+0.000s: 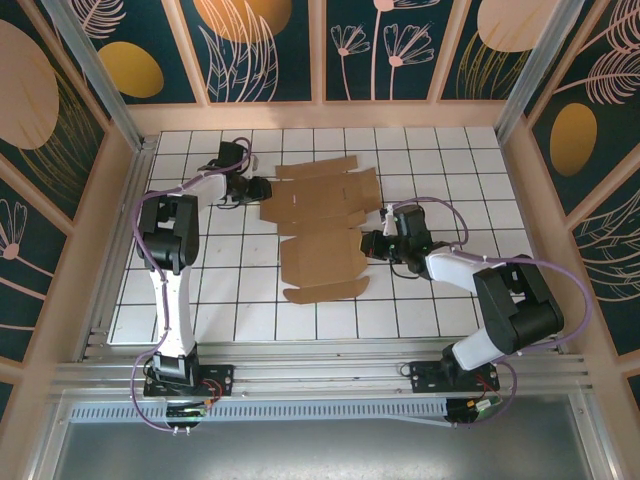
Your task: Fold the paper box
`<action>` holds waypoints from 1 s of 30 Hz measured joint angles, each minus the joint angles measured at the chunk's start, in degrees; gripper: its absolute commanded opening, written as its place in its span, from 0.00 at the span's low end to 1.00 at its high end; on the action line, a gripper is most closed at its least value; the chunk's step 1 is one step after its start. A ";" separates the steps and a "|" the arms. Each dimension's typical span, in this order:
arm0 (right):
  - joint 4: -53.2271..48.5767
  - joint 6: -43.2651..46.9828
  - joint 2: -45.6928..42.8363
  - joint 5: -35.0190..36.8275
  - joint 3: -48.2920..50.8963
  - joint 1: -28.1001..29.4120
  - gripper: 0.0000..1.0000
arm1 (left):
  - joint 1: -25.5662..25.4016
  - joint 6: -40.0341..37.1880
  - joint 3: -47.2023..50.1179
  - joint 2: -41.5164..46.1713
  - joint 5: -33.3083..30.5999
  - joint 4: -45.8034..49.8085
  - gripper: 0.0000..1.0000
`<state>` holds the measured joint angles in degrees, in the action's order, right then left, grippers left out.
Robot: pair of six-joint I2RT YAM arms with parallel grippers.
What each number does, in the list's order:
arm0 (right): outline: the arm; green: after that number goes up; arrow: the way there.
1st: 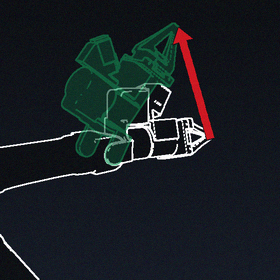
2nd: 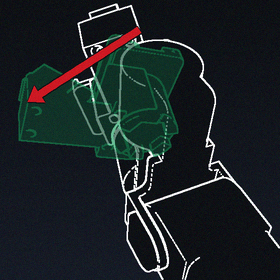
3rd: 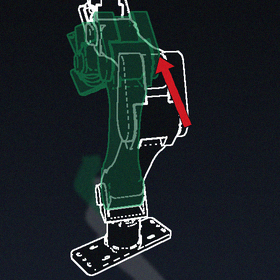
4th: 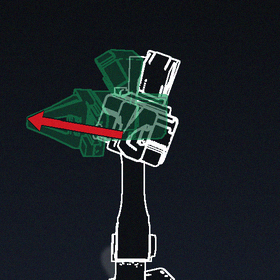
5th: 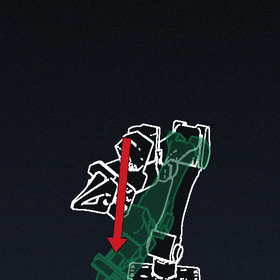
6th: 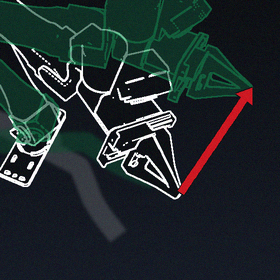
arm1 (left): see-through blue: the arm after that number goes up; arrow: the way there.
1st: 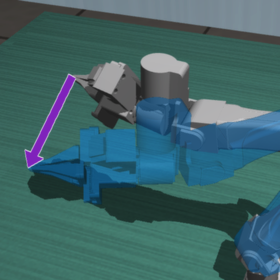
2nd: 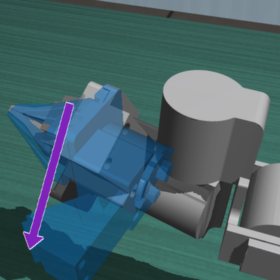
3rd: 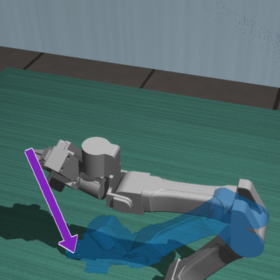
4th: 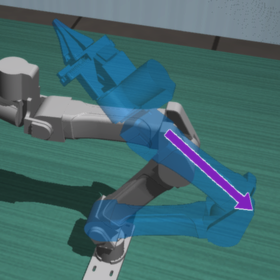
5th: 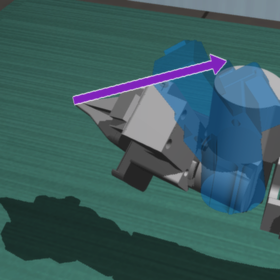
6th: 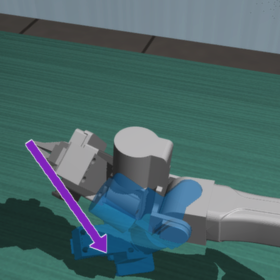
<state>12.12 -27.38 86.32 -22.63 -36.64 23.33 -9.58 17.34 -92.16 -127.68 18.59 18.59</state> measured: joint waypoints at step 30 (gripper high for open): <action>-4.79 -16.06 3.34 15.47 -15.43 11.89 0.78 | -0.44 -5.40 40.70 25.86 18.14 -62.16 0.00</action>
<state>7.33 -43.44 89.67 -7.16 -52.07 35.22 -10.02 11.94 -51.46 -101.82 36.73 -43.57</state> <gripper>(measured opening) 0.555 0.043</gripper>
